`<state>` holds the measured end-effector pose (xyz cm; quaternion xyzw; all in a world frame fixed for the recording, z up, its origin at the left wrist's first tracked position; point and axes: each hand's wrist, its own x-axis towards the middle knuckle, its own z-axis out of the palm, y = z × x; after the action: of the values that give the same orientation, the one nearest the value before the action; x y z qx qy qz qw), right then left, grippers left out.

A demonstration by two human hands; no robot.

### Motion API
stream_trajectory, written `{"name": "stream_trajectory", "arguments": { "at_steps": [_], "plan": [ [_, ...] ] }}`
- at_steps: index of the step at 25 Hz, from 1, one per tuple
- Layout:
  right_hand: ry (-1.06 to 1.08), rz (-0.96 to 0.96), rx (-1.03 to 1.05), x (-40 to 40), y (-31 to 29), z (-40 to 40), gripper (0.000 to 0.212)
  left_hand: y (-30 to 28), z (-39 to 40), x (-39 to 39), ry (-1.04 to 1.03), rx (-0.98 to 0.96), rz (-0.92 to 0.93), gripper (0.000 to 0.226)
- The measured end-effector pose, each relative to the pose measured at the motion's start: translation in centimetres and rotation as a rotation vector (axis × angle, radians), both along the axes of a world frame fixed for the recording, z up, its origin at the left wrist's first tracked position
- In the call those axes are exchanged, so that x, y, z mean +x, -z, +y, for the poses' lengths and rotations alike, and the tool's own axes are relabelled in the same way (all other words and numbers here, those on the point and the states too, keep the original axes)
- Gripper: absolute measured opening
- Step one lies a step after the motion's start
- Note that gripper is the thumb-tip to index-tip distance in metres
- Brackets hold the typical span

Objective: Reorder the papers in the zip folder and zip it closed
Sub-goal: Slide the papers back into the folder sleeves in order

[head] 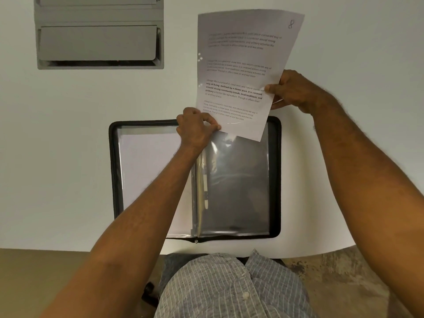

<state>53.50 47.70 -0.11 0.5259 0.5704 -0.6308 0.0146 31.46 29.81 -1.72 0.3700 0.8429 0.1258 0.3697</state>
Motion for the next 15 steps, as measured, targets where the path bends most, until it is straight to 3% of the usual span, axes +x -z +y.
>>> {"name": "stream_trajectory", "arguments": {
  "at_steps": [7, 15],
  "plan": [
    [0.012, -0.006, -0.007, 0.2, 0.4, -0.3, 0.04, 0.6, -0.4, -0.2, -0.007, 0.066, -0.013, 0.015],
    [-0.074, -0.019, -0.036, -1.5, 0.0, 0.7, 0.041, 1.1, -0.5, -1.3, 0.042, -0.037, -0.032, 0.016]
  ]
}}
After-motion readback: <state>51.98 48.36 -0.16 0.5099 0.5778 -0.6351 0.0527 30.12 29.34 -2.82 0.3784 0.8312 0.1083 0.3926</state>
